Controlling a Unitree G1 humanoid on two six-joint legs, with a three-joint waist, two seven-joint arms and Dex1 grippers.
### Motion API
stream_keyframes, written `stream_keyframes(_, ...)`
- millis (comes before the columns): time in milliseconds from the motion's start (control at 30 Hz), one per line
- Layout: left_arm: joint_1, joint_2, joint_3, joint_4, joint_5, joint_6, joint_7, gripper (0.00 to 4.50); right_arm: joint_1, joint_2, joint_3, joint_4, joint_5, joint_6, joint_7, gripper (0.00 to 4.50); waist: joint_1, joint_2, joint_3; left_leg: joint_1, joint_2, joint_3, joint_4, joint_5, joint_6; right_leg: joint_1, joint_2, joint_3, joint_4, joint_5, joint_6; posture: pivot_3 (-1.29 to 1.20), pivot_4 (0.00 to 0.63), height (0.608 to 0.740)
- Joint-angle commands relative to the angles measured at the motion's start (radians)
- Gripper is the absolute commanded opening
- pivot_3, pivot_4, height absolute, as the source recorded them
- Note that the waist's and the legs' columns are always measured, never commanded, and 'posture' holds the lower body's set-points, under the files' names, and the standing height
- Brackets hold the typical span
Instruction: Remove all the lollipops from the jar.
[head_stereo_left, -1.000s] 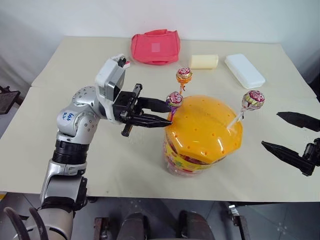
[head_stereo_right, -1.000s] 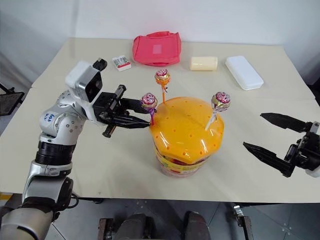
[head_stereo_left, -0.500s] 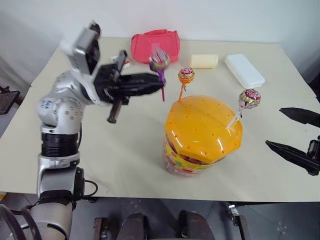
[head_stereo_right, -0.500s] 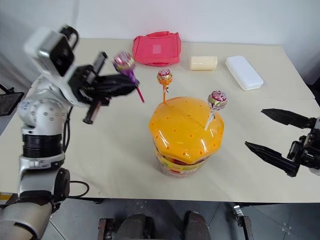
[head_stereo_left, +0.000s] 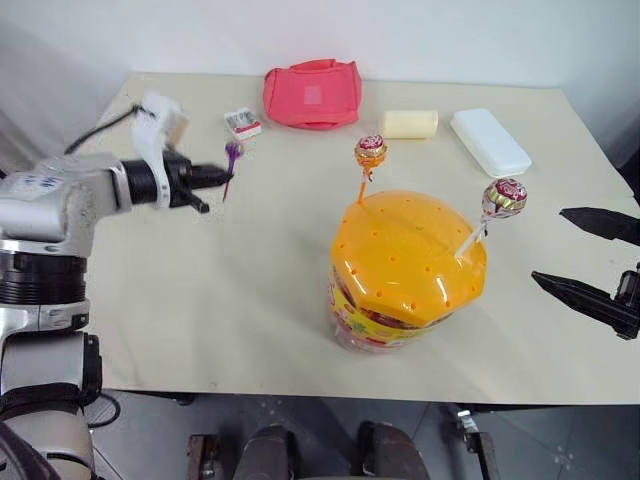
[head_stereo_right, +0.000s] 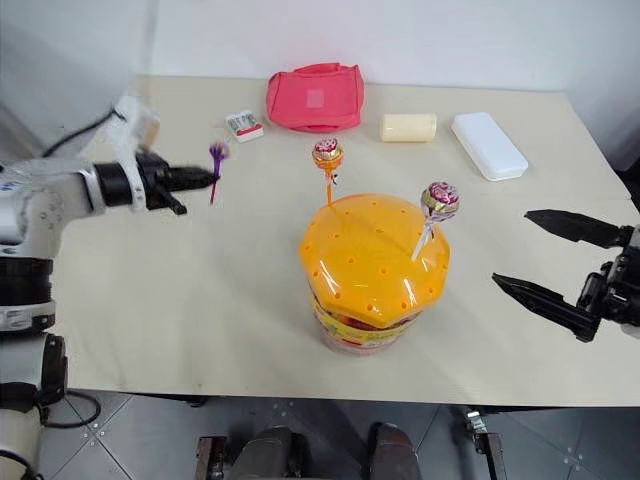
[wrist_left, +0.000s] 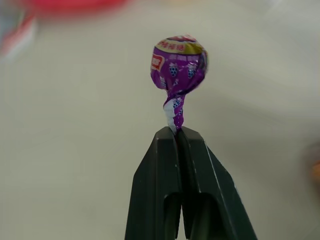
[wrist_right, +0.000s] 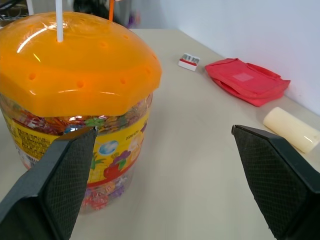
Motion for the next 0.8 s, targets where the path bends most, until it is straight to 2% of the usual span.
stream_keyframes(33,-0.025,0.034,-0.059,0.064,0.119,0.091,0.082,0.03,-0.012,-0.016,-0.009,0.011,-0.003,-0.004,0.004,4.5,-0.002,0.0,0.0,0.0,0.0,0.001,0.0,0.0,0.0,0.0,0.0,0.0,0.0,0.0,0.0,0.0,0.15,0.74)
stream_keyframes(233,-0.047,0.042,-0.111,0.129,0.182,0.173,0.079,0.03,-0.025,-0.014,0.006,0.02,-0.008,-0.007,0.009,4.5,0.0,0.0,0.0,0.0,0.0,0.002,0.0,0.0,0.0,0.0,0.0,0.0,0.0,0.0,0.0,0.0,0.15,0.74)
stream_keyframes(267,-0.051,0.049,-0.117,0.125,0.177,0.209,0.067,0.47,-0.027,-0.015,0.007,0.021,-0.008,-0.007,0.009,4.5,0.0,0.0,0.0,0.0,0.0,0.002,0.0,0.0,0.0,0.0,0.0,0.0,0.0,0.0,0.0,0.0,0.15,0.74)
stream_keyframes(300,-0.051,0.058,-0.119,0.118,0.172,0.234,0.056,0.65,-0.03,-0.016,0.01,0.024,-0.01,-0.007,0.009,4.5,-0.001,0.0,0.0,0.0,0.0,0.002,0.0,0.0,0.0,0.0,0.0,0.0,0.0,0.0,0.0,0.0,0.15,0.74)
stream_keyframes(567,-0.06,0.175,-0.161,-0.06,0.143,0.294,-0.051,3.0,-0.035,-0.02,0.002,0.037,-0.013,-0.008,0.025,4.5,-0.001,0.0,0.0,0.0,0.0,0.002,0.0,0.0,0.0,-0.001,0.0,0.001,0.0,0.0,0.0,0.0,0.15,0.74)
stream_keyframes(667,-0.078,0.202,-0.14,-0.131,0.105,0.275,-0.114,3.94,-0.032,-0.024,-0.013,0.042,-0.003,-0.004,0.044,4.5,0.001,-0.001,0.0,0.0,0.0,0.002,0.0,0.0,0.0,-0.001,0.0,0.001,0.0,0.0,0.0,0.0,0.15,0.74)
stream_keyframes(733,-0.104,0.177,-0.084,-0.158,0.062,0.207,-0.16,4.48,-0.025,-0.023,-0.035,0.041,0.021,0.004,0.06,4.5,0.004,-0.001,0.0,0.0,0.0,0.002,0.0,0.0,0.0,-0.001,0.0,0.001,0.0,0.0,0.0,0.0,0.15,0.74)
stream_keyframes(800,-0.108,0.145,-0.028,-0.181,0.02,0.117,-0.206,4.48,-0.019,-0.019,-0.053,0.034,0.046,0.014,0.071,4.5,0.004,-0.001,0.0,0.0,0.0,0.002,0.001,0.0,0.0,-0.001,0.0,0.001,0.0,0.0,0.0,0.0,0.15,0.74)
